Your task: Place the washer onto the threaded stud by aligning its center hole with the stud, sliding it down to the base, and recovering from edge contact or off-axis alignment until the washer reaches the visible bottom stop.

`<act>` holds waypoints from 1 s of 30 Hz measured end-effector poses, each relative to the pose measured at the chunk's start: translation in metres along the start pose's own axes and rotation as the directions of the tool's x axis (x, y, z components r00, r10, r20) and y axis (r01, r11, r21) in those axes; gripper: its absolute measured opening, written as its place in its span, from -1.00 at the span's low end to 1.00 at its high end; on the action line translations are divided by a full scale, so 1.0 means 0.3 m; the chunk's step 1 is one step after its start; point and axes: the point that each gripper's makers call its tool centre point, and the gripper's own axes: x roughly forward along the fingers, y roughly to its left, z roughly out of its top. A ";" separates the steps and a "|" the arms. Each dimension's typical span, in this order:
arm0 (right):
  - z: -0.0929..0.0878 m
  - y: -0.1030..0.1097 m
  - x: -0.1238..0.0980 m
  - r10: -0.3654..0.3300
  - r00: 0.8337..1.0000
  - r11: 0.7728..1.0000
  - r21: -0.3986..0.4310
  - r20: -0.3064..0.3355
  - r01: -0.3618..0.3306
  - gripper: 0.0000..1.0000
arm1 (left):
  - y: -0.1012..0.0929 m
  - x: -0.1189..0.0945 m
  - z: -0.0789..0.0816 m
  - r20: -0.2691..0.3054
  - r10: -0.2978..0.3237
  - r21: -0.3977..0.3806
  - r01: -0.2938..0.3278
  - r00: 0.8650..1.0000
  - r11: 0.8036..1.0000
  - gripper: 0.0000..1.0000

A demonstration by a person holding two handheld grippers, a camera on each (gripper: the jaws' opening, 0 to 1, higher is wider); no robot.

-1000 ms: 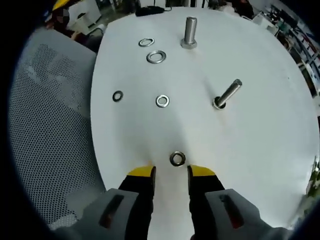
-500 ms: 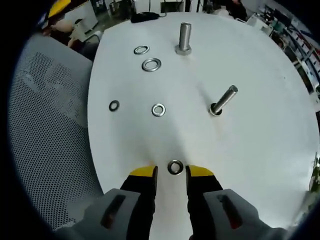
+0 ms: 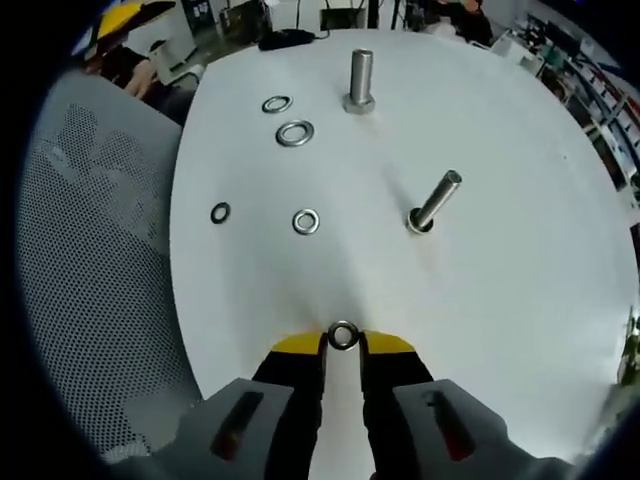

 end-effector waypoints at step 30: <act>0.185 -0.103 -0.188 -0.074 0.984 0.997 0.011 0.163 0.073 -0.71 | -0.003 0.000 0.004 0.005 -0.011 0.002 0.011 1.000 1.000 -0.50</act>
